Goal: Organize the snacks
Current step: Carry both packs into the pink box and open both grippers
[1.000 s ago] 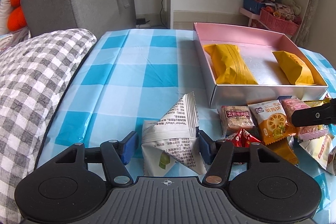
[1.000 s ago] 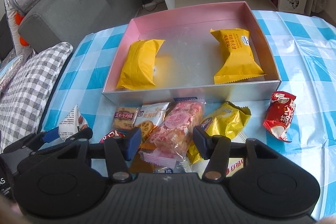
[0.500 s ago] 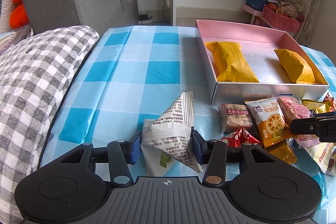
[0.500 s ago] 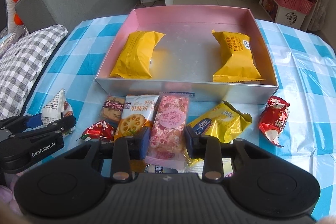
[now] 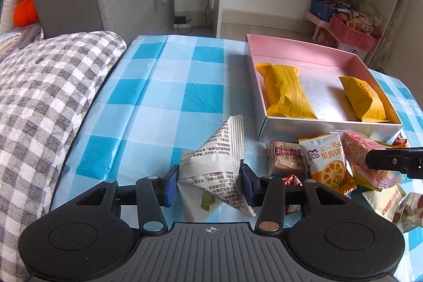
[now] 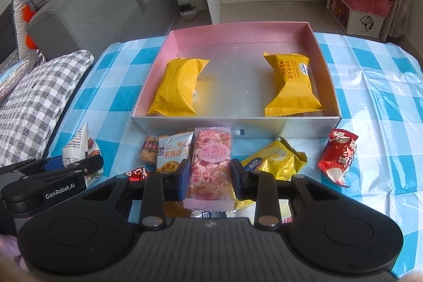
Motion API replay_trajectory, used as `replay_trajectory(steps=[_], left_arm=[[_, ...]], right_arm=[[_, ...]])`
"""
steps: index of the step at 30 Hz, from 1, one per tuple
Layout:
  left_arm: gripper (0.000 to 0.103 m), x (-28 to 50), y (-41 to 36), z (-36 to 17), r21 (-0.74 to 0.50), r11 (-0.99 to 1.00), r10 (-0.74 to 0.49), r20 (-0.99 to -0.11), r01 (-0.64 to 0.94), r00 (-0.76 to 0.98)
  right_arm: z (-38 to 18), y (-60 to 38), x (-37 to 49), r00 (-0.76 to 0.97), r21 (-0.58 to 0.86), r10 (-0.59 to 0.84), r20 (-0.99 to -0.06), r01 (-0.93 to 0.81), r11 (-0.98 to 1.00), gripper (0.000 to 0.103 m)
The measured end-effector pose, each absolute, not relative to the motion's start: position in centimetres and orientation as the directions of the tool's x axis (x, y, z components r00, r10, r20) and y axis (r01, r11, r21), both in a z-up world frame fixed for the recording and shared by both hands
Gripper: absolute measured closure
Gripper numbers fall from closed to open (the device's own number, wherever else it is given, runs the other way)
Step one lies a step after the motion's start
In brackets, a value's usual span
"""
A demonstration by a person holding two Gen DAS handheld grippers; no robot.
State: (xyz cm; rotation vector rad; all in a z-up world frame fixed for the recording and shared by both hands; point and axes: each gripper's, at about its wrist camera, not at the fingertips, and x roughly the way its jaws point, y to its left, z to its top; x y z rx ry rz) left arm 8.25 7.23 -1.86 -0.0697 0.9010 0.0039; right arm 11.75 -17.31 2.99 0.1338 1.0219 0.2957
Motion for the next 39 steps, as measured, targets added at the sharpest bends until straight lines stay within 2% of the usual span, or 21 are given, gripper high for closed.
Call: replay_trajectory(steps=[20, 33, 39], left_arm=[[0.059, 8.9, 6.5, 2.5, -0.186, 0.982, -0.111, -0.721, -0.037, 0.684], [0.059, 10.8, 3.7, 3.1, -0.341, 0.939, -0.211, -0.675, -0.046, 0.707], [0.059, 14.0, 1.4, 2.7, -0.353, 0.935, -0.263, -0.663, 0.016, 0.701]], right_arm=[[5.9, -21.1, 12.9, 0.559, 0.39, 0.378, -0.738, -0.102, 0.915, 0.074], [5.3, -23.5, 15.0, 0.586, 0.511, 0.42, -0.693, -0.011, 0.859, 0.074], [4.6, -24.0, 17.6, 0.609, 0.512, 0.397, -0.687, 0.019, 0.859, 0.074]])
